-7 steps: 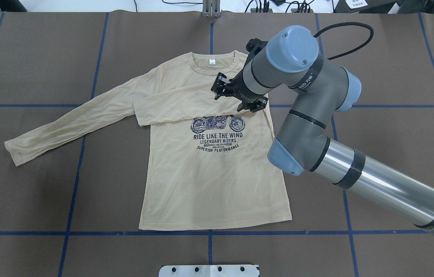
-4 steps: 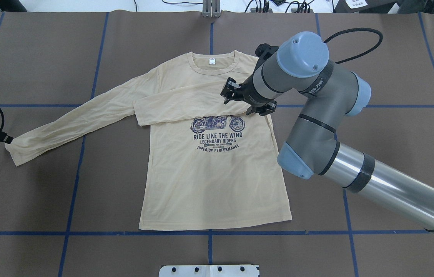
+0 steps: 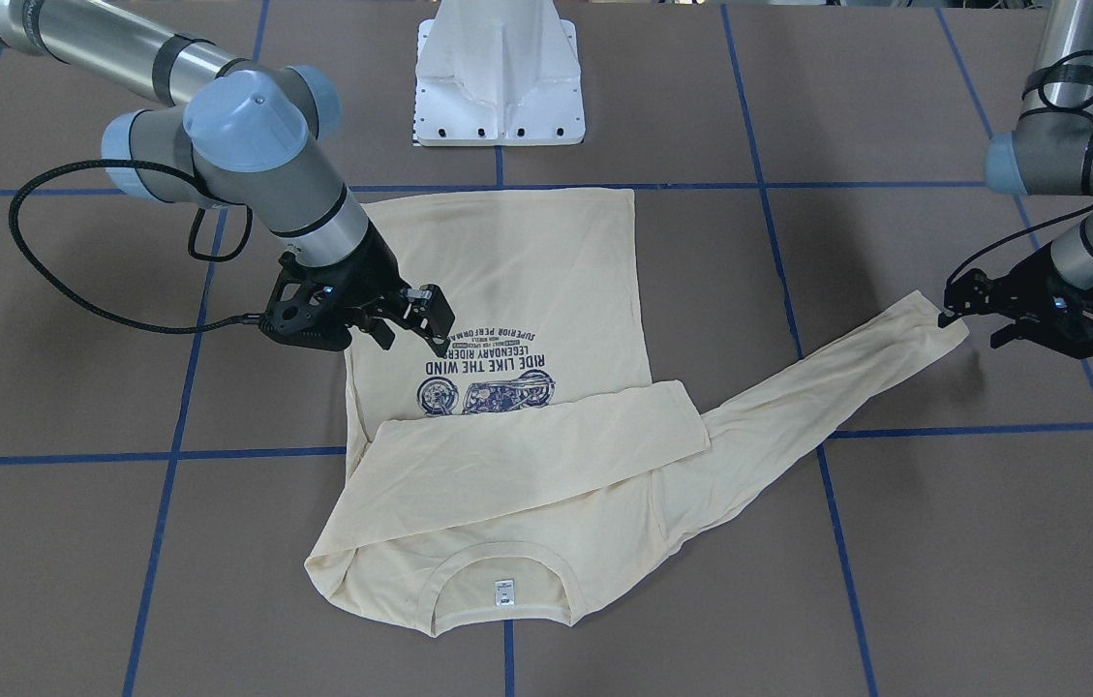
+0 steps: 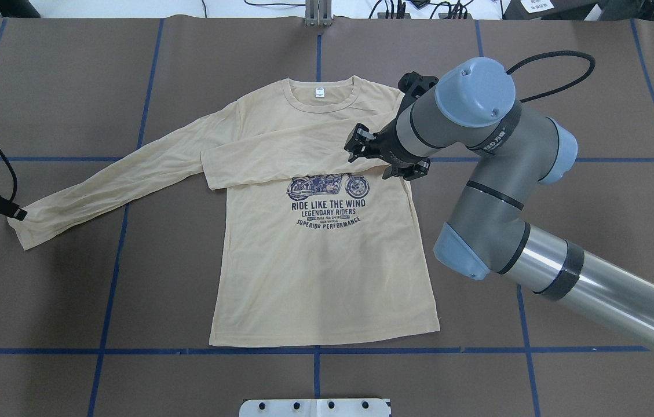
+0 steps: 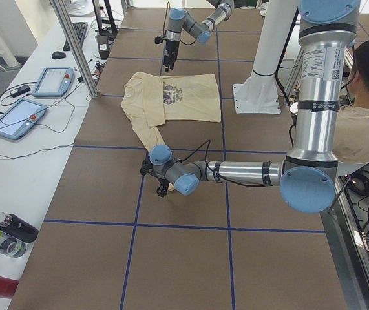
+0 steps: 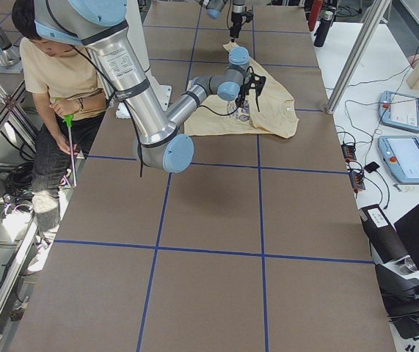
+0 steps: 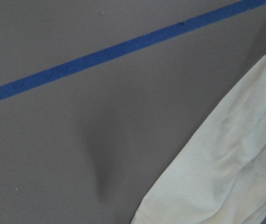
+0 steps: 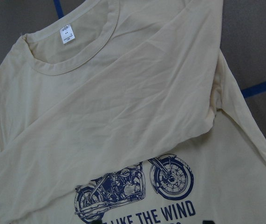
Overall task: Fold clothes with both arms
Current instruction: 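Lay the sleeve across the shirt front, release, and raise the right gripper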
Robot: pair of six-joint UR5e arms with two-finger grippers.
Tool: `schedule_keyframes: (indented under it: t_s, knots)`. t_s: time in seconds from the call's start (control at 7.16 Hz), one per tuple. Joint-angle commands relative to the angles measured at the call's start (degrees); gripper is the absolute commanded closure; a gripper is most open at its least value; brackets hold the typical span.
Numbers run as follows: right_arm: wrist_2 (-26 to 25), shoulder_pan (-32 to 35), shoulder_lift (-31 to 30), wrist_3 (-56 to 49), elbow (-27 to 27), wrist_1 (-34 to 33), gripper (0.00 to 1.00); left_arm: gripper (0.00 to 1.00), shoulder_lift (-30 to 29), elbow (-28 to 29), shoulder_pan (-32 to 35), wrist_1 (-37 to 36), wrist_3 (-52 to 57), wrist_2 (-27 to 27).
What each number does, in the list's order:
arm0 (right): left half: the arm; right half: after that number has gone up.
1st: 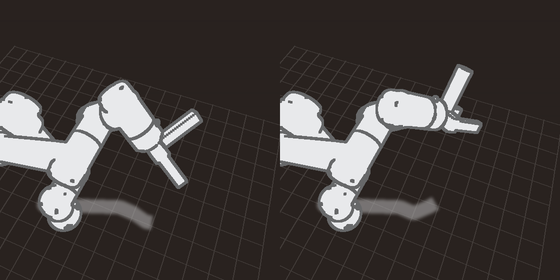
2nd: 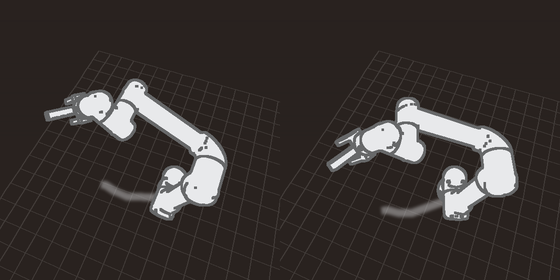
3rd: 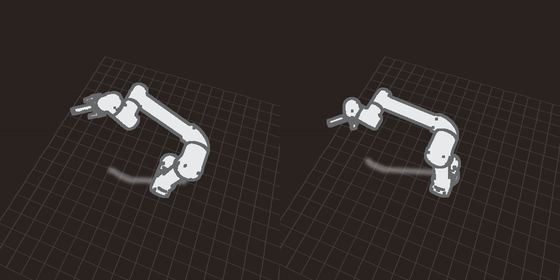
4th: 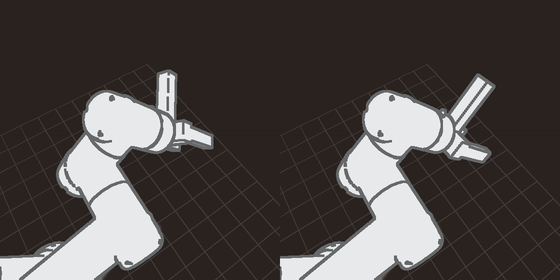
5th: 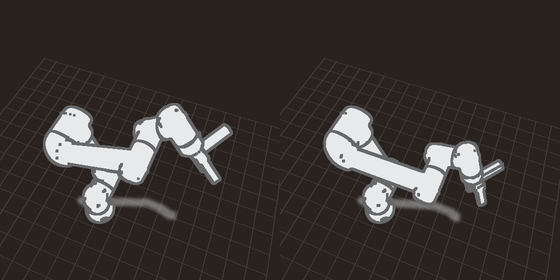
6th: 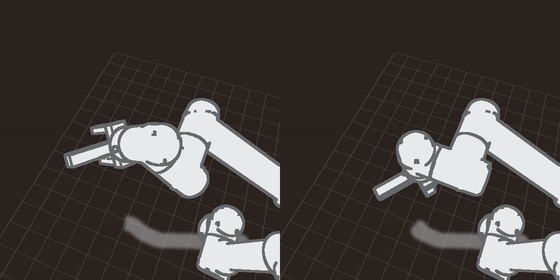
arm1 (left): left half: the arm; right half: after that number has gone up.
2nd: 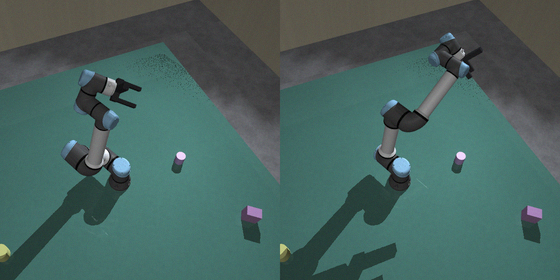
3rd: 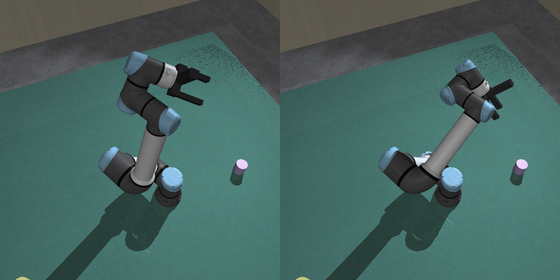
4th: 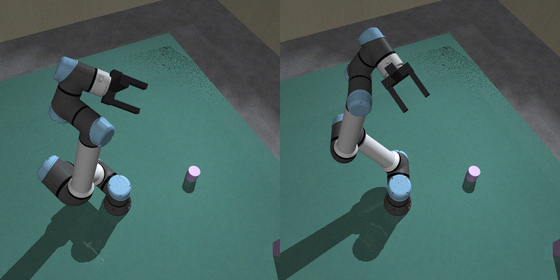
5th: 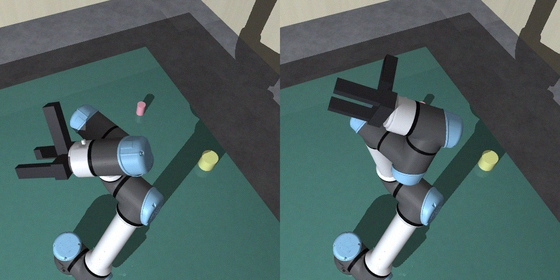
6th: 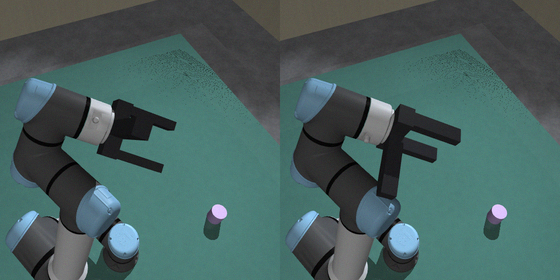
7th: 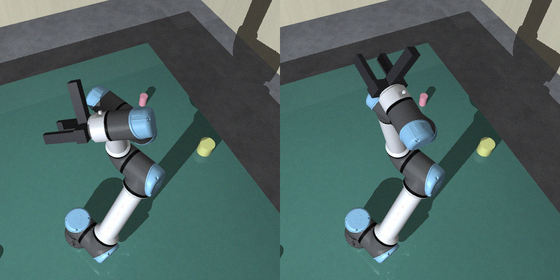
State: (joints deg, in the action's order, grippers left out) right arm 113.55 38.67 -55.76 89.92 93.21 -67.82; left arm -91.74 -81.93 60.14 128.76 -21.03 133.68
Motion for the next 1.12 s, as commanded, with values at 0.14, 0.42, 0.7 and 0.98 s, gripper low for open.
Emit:
schedule_keyframes:
  t_s: [0.14, 0.42, 0.7, 0.98]
  knots:
    - [-0.34, -0.26, -0.22, -0.10, -0.05, -0.03, 0.23, 0.40, -0.81, 1.51, -0.02, 0.09, 0.03, 0.00]
    - [-0.52, -0.53, -0.14, -0.10, -0.05, -0.03, 0.23, 0.60, -0.81, 1.43, -0.02, 0.09, 0.03, 0.09]
    - [-1.57, -1.14, -0.05, -0.10, -0.14, -0.03, 0.23, 1.00, -0.72, 1.43, -0.02, 0.00, 0.12, -0.09]
    - [-2.45, -1.41, -0.05, -0.10, -0.23, -0.03, 0.23, 1.00, -0.02, 0.21, 0.15, 0.00, -0.23, 0.26]
